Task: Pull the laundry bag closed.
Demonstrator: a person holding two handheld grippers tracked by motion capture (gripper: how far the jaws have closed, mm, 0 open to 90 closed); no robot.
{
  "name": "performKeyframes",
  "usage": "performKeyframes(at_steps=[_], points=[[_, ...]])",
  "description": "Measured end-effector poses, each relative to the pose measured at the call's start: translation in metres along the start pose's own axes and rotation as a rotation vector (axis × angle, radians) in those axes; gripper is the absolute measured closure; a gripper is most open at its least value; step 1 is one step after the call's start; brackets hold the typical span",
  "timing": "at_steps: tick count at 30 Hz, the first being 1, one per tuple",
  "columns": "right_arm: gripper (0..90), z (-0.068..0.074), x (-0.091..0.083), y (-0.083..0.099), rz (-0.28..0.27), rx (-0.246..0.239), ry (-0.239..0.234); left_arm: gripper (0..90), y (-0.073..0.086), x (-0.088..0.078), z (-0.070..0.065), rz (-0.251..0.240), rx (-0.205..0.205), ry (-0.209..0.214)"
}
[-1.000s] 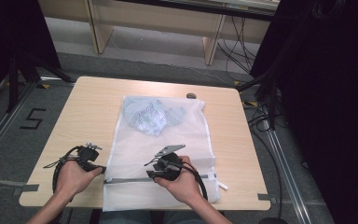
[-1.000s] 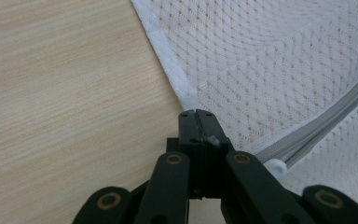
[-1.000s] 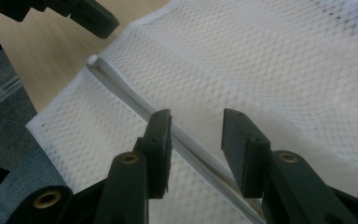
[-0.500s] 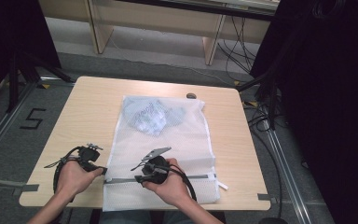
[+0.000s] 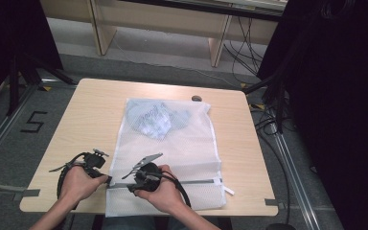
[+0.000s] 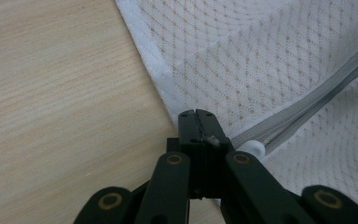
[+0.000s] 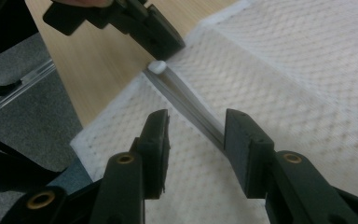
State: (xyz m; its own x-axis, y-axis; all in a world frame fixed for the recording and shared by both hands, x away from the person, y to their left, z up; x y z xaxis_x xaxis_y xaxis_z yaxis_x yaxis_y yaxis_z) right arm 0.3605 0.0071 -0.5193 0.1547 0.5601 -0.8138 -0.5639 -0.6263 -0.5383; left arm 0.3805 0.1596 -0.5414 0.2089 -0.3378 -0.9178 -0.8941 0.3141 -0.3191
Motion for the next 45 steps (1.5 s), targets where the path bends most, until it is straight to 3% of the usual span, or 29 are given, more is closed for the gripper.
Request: performKeyframes(at_steps=[1, 2, 3, 6, 8, 13, 15, 16, 19, 20, 24, 25, 28, 29, 33, 36, 37, 39, 45], points=[[61.4, 0.001, 0.001, -0.002, 0.0, 0.004, 0.003, 89.6, -0.001, 0.0, 0.003, 0.004, 0.029, -0.012], [61.8, 0.003, 0.005, -0.005, -0.001, 0.002, -0.009, 89.6, 0.001, -0.001, 0.003, 0.027, 0.03, -0.005], [62.0, 0.004, 0.007, -0.007, -0.001, 0.002, -0.014, 89.6, 0.001, 0.0, 0.002, 0.017, 0.002, 0.001], [63.0, 0.007, 0.014, -0.012, -0.009, 0.01, -0.028, 89.6, 0.001, 0.0, 0.0, 0.006, -0.023, 0.001], [63.5, 0.01, 0.018, -0.016, 0.0, 0.019, -0.043, 89.6, 0.003, 0.0, 0.001, 0.025, -0.002, 0.007], [64.8, 0.014, 0.027, -0.025, 0.011, -0.002, -0.055, 89.4, 0.001, 0.0, 0.002, 0.029, -0.004, 0.009], [65.2, 0.015, 0.029, -0.025, 0.025, 0.012, -0.058, 89.5, 0.002, 0.0, 0.003, 0.035, 0.005, 0.01], [65.6, 0.015, 0.033, -0.026, 0.028, 0.006, -0.054, 89.5, 0.002, 0.0, 0.005, 0.039, 0.028, 0.009], [65.6, 0.013, 0.037, -0.027, 0.025, -0.003, -0.058, 89.4, 0.002, 0.0, 0.004, 0.035, 0.005, 0.017], [65.5, 0.015, 0.039, -0.026, 0.041, 0.041, -0.069, 89.4, 0.002, 0.001, 0.005, 0.03, 0.014, 0.023], [65.4, 0.014, 0.04, -0.028, 0.033, 0.053, -0.079, 89.6, 0.002, 0.0, 0.005, 0.034, 0.016, 0.014], [65.4, 0.014, 0.041, -0.028, 0.034, 0.047, -0.082, 89.6, 0.001, 0.0, 0.005, 0.035, 0.026, 0.013], [66.4, 0.013, 0.043, -0.028, 0.045, 0.051, -0.078, 89.5, 0.002, 0.0, 0.003, 0.035, 0.006, 0.015], [67.8, 0.013, 0.045, -0.028, 0.046, 0.036, -0.075, 89.6, 0.001, 0.0, 0.006, 0.035, 0.028, 0.012], [72.1, 0.014, 0.047, -0.029, 0.052, 0.026, -0.063, 89.7, 0.002, 0.0, 0.004, 0.036, 0.008, 0.018], [74.8, 0.016, 0.049, -0.029, 0.061, 0.01, -0.064, 89.7, 0.001, 0.0, 0.006, 0.036, 0.029, 0.014], [75.9, 0.016, 0.049, -0.029, 0.062, 0.01, -0.063, 89.7, 0.002, 0.0, 0.005, 0.036, 0.009, 0.017], [78.2, 0.017, 0.049, -0.03, 0.065, 0.006, -0.061, 89.7, 0.002, 0.0, 0.004, 0.038, 0.007, 0.016], [83.3, 0.019, 0.048, -0.03, 0.085, -0.02, -0.061, 89.7, 0.002, 0.0, 0.005, 0.04, 0.029, 0.012]])
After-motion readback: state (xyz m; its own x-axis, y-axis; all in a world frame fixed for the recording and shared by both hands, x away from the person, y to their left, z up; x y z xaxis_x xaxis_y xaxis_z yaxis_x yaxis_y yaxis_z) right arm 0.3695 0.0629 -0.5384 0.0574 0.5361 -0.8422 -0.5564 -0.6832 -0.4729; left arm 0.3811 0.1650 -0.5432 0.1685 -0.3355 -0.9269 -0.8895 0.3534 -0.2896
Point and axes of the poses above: each handheld gripper's, and its own axes: x roughly forward along the jaws, y roughly out of its underside, z roughly to its left, the point moved 6 cm from there along x, roughly forward along the jaws, and after that the axes turned 4 degrees about z, right-handed, at the moved point
